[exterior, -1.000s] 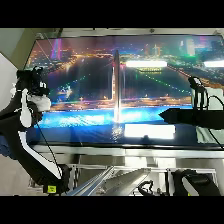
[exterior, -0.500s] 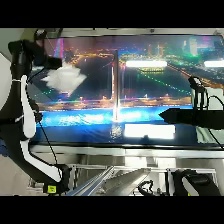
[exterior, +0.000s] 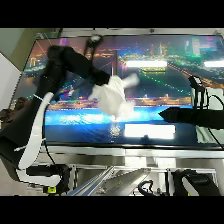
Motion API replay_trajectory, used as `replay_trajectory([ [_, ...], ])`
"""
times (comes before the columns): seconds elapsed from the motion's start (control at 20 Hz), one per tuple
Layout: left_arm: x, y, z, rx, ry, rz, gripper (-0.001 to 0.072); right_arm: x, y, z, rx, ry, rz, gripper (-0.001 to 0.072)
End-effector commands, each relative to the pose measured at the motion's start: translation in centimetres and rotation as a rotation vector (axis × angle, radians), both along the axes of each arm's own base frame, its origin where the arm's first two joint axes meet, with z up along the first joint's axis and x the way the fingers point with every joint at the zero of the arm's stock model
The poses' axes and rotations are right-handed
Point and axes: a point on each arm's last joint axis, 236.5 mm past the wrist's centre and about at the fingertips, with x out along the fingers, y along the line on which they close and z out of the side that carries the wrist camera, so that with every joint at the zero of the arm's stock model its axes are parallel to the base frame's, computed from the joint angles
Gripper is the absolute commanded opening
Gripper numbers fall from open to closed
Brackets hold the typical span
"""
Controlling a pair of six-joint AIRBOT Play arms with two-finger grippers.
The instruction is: Fold the shirts.
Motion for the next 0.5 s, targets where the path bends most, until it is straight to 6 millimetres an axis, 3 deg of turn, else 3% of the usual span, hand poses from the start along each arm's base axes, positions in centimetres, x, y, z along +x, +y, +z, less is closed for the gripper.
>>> replay_trajectory([
  [0.0,-2.6,-3.1,-0.7,-0.039,0.056,0.022,0.0644,0.1,0.5,0.4,0.032,0.001,-0.007,0.0016],
  [0.1,-2.6,-2.4,1.5,-0.042,0.058,0.031,0.0673,0.6,0.2,1.1,0.036,-0.016,-0.024,0.0025],
  [0.15,-2.6,-1.3,2.7,-0.029,0.065,0.037,0.0672,1.1,-0.3,1.6,0.038,-0.028,-0.043,0.0110],
  [0.2,-2.8,0.4,3.8,-0.009,0.076,0.041,0.0672,1.6,-1.2,2.0,0.044,-0.028,-0.084,0.0341],
  [0.25,-3.1,2.5,4.3,0.019,0.101,0.062,0.0672,2.1,-2.3,2.0,0.049,-0.023,-0.128,0.0471],
  [0.35,-4.8,6.7,3.6,0.059,0.183,0.121,0.0672,2.4,-4.3,0.9,0.045,0.033,-0.185,0.0473],
  [0.45,-7.2,9.6,0.7,0.074,0.259,0.179,0.0672,2.1,-4.8,-1.4,0.044,0.129,-0.188,0.0456],
])
